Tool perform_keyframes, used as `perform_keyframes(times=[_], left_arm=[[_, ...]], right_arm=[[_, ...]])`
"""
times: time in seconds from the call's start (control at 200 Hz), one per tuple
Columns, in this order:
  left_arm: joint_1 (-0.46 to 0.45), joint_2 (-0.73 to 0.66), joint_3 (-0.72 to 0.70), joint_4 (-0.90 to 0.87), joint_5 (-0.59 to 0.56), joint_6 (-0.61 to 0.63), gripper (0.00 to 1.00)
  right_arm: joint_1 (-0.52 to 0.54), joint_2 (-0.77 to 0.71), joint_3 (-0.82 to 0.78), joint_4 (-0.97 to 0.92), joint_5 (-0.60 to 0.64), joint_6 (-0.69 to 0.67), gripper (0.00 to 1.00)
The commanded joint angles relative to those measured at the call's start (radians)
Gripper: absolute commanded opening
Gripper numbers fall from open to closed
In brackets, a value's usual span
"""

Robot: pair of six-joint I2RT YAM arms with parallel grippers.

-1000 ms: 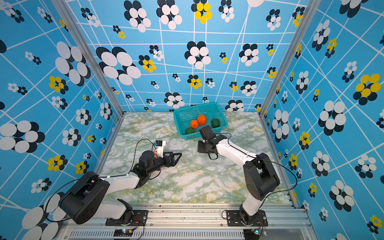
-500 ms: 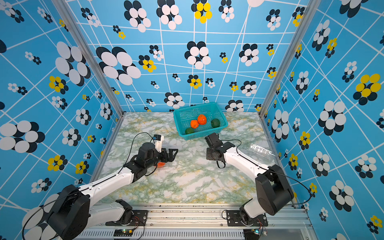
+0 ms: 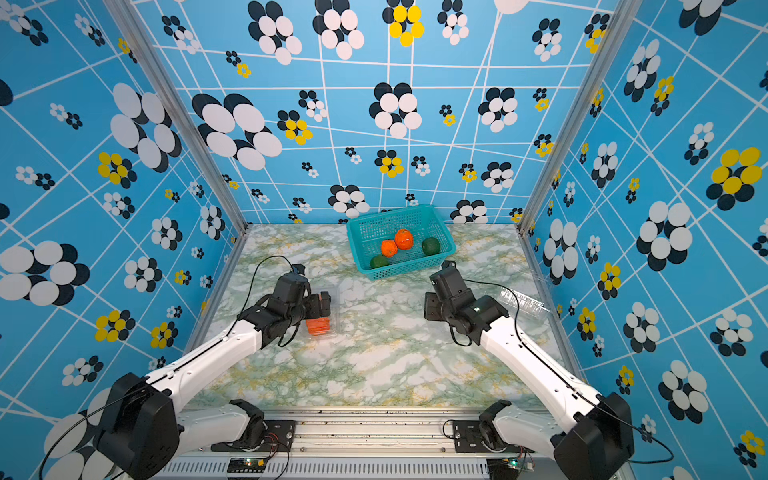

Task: Take oranges out of containers
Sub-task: Move the packing box to the center of the board.

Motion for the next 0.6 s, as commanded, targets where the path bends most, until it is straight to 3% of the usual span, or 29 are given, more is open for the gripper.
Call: perform_keyframes(times=[0.0, 0.3, 0.595], left_arm=[[0.034, 0.035, 0.044, -0.093, -0.037, 0.029, 1.00], [0.035, 0.031, -0.021, -0.066, 0.034, -0.016, 1.00], [-0.002, 0.092, -0.031, -0.053, 0.029, -0.002, 1.00]], right_arm=[[-0.002, -0.053, -0.025, 0.005, -0.123, 0.010, 0.61], [0.010, -0.150, -0.127, 0.048, -0.183, 0.062, 0.61], [0.018, -0.173, -0.179, 0.075, -0.193, 0.083, 0.60]])
